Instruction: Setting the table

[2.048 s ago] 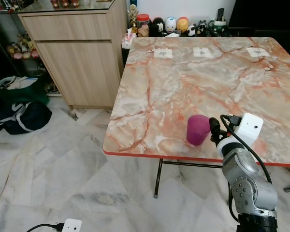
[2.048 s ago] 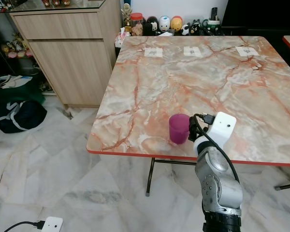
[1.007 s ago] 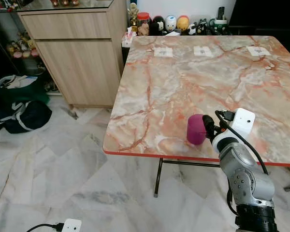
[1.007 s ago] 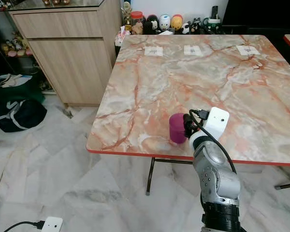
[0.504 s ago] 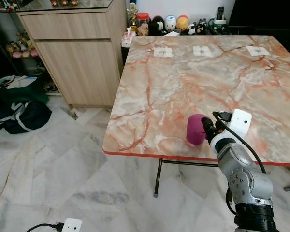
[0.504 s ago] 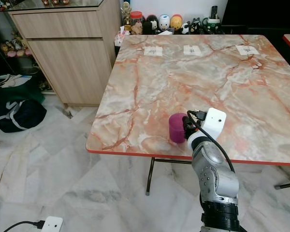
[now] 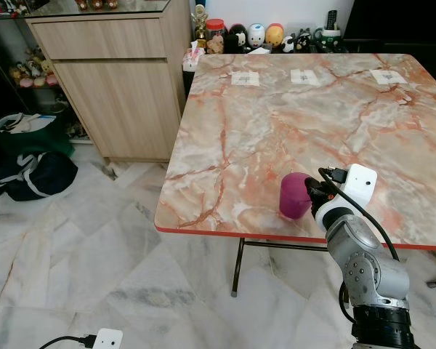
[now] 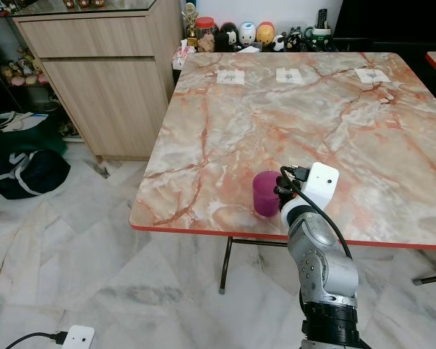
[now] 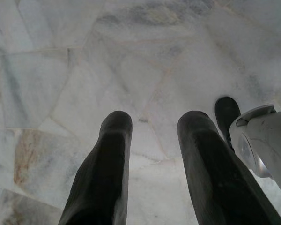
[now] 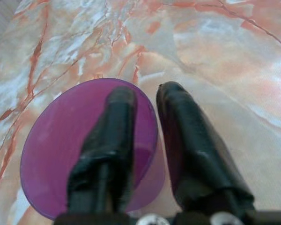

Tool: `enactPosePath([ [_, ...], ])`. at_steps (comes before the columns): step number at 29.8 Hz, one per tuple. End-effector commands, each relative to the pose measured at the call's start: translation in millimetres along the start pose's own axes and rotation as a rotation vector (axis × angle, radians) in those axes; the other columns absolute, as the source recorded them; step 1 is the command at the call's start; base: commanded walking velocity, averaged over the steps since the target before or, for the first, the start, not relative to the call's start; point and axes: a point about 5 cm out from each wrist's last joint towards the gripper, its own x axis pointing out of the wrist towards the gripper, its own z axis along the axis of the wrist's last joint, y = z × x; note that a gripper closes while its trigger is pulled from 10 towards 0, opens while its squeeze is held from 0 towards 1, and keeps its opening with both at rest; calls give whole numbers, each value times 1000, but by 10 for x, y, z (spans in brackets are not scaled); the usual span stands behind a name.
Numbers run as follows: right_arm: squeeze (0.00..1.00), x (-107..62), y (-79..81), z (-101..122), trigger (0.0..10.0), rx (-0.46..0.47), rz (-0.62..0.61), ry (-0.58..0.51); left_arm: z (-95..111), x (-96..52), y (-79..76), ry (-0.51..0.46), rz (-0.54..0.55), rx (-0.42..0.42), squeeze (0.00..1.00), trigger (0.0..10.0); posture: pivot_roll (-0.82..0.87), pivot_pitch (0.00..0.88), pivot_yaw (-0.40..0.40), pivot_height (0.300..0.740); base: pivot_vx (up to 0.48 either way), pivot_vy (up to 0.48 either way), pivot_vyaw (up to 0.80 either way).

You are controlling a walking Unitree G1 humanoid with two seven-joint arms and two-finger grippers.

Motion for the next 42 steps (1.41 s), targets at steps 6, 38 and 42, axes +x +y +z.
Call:
enactPosePath([
  [6,0,3,4,-32,0,-1,2,22,-59,-16,25,19,0,4,0,10000,-45,92,43,740,0,0,0],
  [38,0,-286,-100,64,10000,-129,-15,-339,-27,-5,-10,13,0,37,0,10000,-56,45,31,740,0,0,0],
  [42,0,-307,-149,163,10000,-143,0,-402,-21,-5,-9,9,3,52,0,10000,-73,34,35,740,0,-180,0],
])
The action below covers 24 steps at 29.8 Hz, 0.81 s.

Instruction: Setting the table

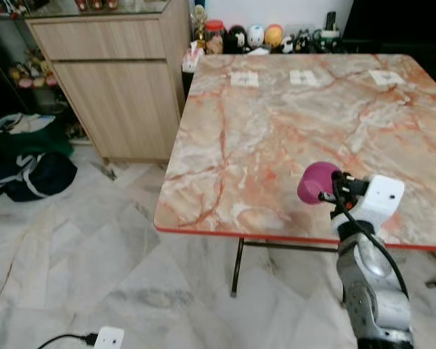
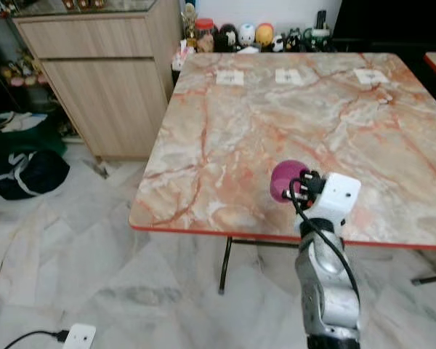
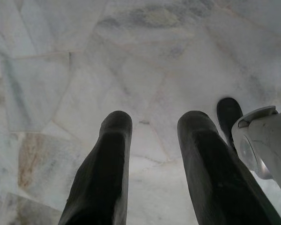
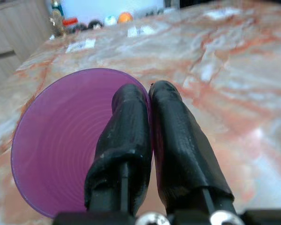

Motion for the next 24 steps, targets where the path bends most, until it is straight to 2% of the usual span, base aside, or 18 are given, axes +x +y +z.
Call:
enactPosePath([
  [1,0,6,17,119,10000,3,15,-65,-48,-13,-2,13,-2,32,0,10000,-73,34,35,740,0,-360,0],
  [4,0,20,27,145,10000,-29,1,-82,-45,-12,-9,12,-3,30,0,10000,-75,26,38,740,0,-354,0],
  [8,0,-3,28,165,10000,-159,64,-99,-10,-2,-3,3,4,25,0,10000,-80,10,24,740,0,-338,0],
  [9,0,-7,16,167,10000,-164,74,-101,-6,-1,-5,2,4,24,0,10000,-80,10,24,740,0,-334,0],
  [16,0,58,-80,232,10000,-160,27,-129,20,6,-25,-4,5,22,0,10000,-82,28,20,740,0,-327,0],
  [24,0,63,20,194,10000,-82,-23,-129,46,12,-9,-12,15,12,0,10000,-80,61,24,740,0,-327,0],
])
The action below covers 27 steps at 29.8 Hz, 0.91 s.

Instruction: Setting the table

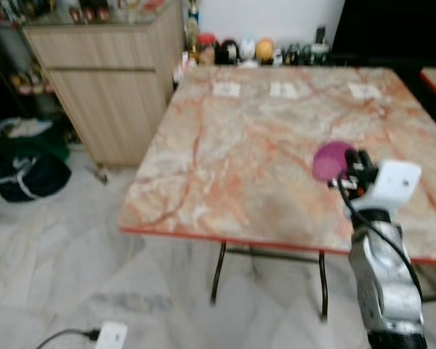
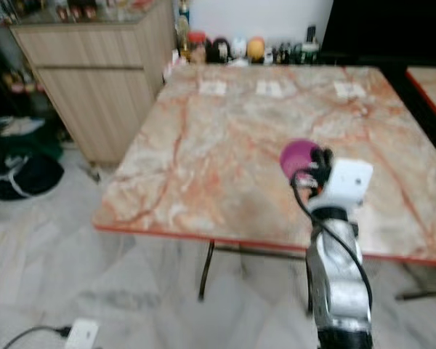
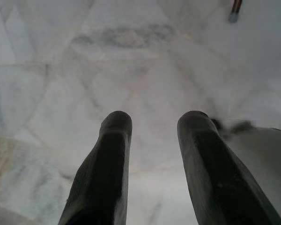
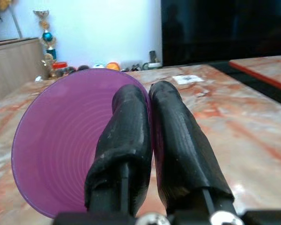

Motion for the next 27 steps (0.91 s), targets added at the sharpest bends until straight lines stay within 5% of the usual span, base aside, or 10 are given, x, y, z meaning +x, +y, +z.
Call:
enactPosePath([
  [1,0,-14,68,-8,10000,24,10,4,-44,-11,59,13,11,18,0,10000,-80,61,24,740,0,-326,0],
  [27,0,10,38,-13,10000,30,-41,8,-50,-12,92,19,14,24,0,10000,-81,93,37,740,0,-326,0],
])
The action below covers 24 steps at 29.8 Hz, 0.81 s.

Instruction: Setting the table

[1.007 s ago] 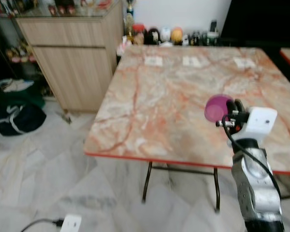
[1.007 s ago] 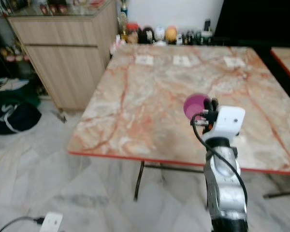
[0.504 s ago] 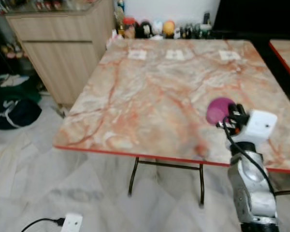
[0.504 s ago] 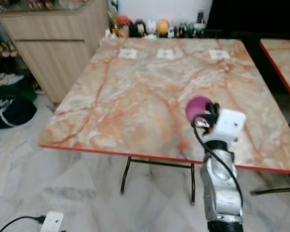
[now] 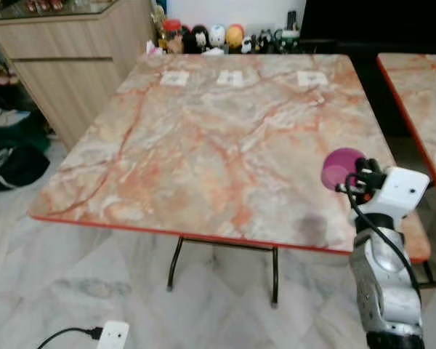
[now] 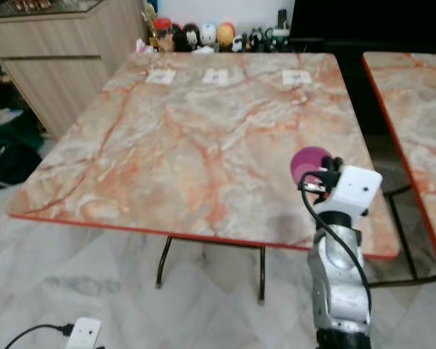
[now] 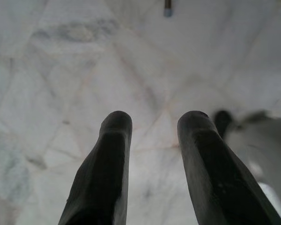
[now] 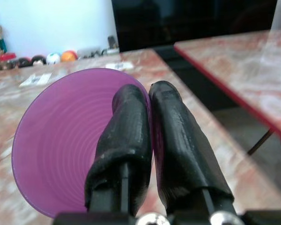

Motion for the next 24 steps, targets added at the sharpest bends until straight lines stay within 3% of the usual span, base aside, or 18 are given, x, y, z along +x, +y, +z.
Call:
enactPosePath([
  [1,0,-1,79,13,10000,18,20,-3,-94,-25,34,28,1,17,0,10000,-82,94,37,740,0,-326,0],
  [24,0,23,59,18,10000,10,4,-6,-116,-32,40,33,0,18,0,10000,-82,96,39,740,0,-325,0],
])
